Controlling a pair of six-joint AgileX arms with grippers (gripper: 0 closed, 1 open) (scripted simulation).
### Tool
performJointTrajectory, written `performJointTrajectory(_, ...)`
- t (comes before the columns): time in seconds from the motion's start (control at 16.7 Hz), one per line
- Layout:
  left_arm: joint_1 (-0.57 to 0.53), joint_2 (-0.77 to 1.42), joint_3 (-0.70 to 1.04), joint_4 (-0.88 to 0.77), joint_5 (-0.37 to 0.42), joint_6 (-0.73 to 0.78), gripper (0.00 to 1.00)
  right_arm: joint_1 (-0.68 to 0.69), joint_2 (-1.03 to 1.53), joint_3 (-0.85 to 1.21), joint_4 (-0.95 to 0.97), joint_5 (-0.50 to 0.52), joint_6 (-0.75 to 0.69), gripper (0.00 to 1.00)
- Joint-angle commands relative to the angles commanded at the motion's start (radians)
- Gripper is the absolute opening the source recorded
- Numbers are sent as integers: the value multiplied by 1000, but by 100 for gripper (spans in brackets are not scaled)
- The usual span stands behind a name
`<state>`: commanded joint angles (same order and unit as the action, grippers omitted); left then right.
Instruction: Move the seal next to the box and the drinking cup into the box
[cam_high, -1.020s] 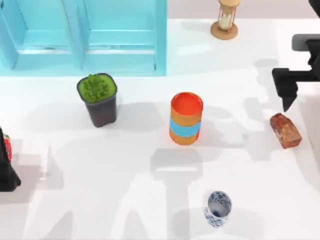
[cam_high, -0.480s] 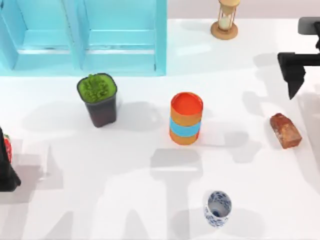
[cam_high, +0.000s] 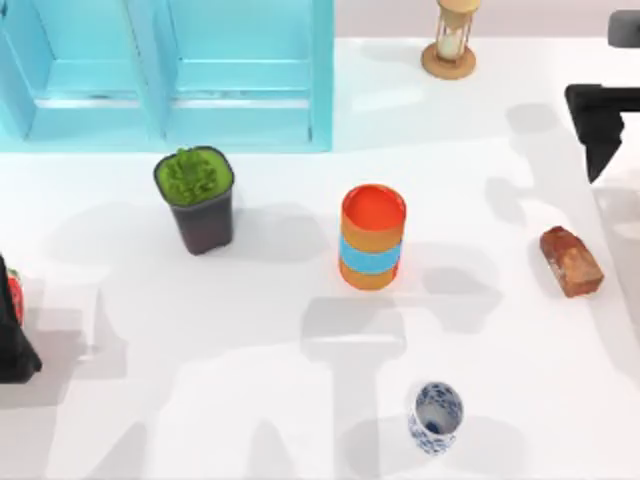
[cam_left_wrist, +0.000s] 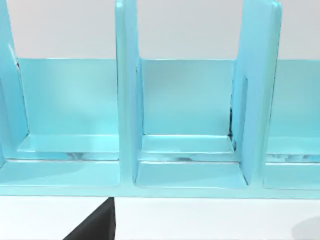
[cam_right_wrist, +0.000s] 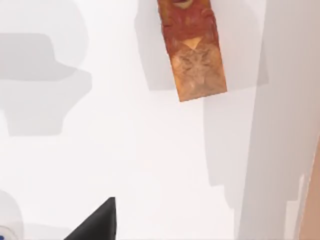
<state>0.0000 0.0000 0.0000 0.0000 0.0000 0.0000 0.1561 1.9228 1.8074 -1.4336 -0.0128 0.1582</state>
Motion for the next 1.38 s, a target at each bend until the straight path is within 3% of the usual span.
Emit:
performJointTrajectory(0.36,0,0,0,0,0,0,100,29,-4,-16,14,3,33,100)
performJointTrajectory(1.38,0,0,0,0,0,0,100,359,-117,-299,147,3,363,100)
